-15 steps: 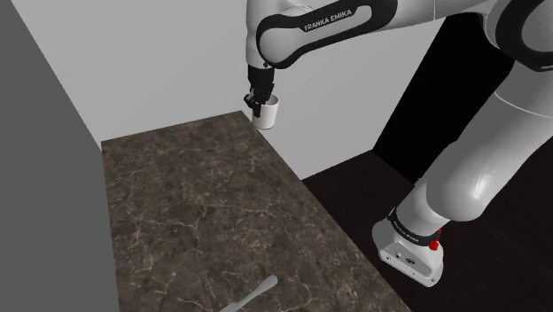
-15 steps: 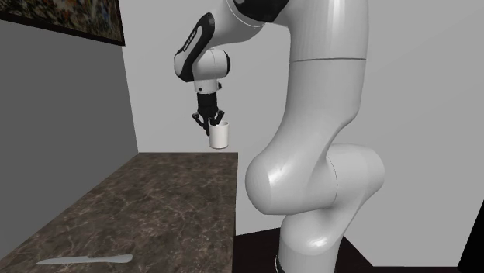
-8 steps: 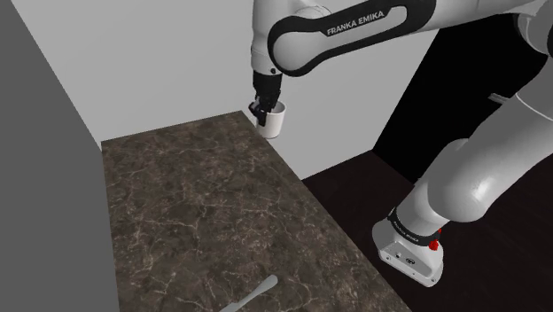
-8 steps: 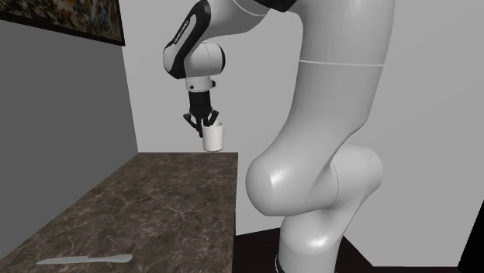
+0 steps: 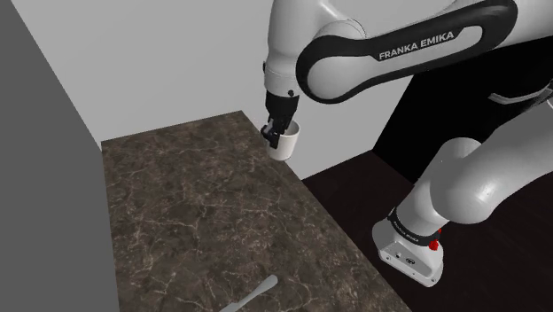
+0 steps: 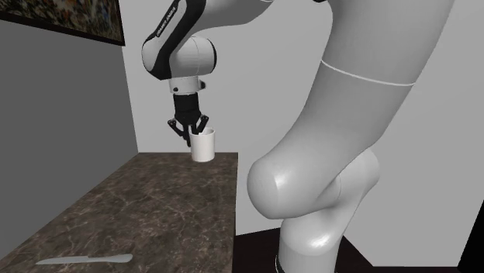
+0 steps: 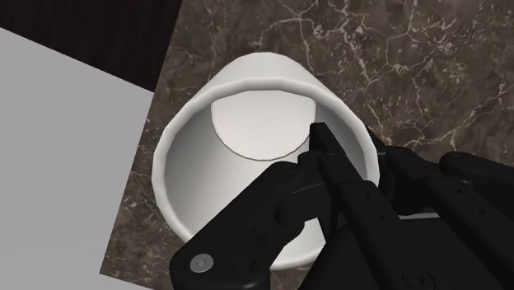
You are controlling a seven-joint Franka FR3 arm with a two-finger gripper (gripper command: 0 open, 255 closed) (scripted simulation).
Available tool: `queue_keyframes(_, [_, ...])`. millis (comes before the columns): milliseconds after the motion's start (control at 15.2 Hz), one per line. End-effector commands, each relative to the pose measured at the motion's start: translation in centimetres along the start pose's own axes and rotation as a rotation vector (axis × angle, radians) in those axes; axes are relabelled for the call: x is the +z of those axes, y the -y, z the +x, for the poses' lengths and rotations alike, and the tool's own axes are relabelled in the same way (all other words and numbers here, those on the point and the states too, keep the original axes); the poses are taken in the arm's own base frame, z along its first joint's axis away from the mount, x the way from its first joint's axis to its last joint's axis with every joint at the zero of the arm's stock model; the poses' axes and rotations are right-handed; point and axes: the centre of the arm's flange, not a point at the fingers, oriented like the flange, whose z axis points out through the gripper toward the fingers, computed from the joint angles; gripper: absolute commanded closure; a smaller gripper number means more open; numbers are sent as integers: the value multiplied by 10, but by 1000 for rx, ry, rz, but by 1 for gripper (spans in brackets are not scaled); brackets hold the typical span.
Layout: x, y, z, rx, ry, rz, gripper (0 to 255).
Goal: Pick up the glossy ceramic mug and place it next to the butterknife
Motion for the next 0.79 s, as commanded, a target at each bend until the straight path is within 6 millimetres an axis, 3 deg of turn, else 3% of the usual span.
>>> queue_keyframes(0, [-1,17,-22,1,0,0,255])
queue_keyframes(726, [-11,110,-133,1,0,0,255])
